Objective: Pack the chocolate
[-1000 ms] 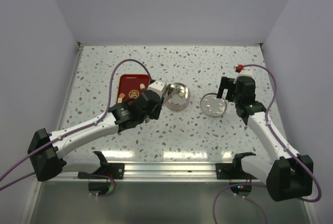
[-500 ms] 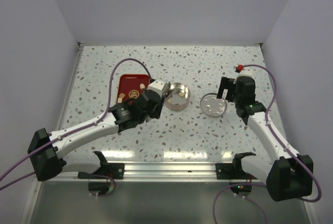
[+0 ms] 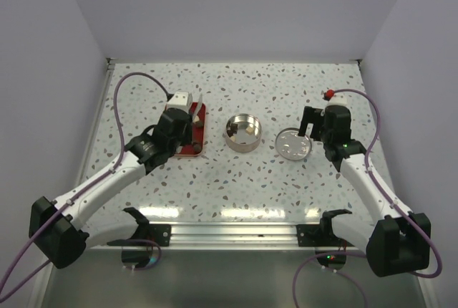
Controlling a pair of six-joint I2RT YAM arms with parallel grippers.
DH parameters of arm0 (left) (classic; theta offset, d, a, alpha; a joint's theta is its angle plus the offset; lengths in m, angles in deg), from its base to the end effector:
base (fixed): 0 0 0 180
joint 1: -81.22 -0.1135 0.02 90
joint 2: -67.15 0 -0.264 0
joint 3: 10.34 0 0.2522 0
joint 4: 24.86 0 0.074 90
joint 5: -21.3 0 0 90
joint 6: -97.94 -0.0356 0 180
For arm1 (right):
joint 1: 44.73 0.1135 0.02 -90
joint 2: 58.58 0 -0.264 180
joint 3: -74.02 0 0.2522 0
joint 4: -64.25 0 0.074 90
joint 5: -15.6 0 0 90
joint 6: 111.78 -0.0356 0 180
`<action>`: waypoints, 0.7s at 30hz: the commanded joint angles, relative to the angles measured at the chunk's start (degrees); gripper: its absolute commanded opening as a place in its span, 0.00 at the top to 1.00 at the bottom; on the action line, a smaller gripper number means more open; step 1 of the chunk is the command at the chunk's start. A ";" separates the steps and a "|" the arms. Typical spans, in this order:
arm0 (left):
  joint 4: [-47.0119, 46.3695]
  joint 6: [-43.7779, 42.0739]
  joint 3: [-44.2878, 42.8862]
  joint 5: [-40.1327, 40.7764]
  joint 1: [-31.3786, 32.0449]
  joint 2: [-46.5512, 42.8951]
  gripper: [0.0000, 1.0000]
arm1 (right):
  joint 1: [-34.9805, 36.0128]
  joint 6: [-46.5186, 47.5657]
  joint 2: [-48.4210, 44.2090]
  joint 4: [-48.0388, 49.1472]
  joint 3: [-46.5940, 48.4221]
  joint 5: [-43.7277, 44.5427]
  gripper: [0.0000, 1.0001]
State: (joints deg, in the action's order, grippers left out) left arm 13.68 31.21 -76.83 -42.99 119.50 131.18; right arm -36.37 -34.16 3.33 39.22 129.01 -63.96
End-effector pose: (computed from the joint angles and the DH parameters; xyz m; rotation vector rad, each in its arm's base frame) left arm 0.1996 -0.1379 0.2992 0.0329 2.1329 -0.1360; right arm 0.2370 0.0283 0.2583 0.1814 2.1104 0.0212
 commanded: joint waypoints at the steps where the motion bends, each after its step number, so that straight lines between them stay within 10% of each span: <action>1: -2.10 -2.35 2.71 -1.19 -3.47 -0.48 0.58 | 0.16 0.25 0.14 0.11 2.54 -0.51 0.01; 21: -10.27 -2.09 8.78 -10.24 -9.28 2.41 0.57 | 0.16 0.25 0.84 0.19 2.71 -0.94 0.01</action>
State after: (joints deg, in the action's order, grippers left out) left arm 8.85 29.33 -68.29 -51.21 110.52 132.95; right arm -36.37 -34.16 3.95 38.91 129.01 -63.96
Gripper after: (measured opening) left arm 0.429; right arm 0.986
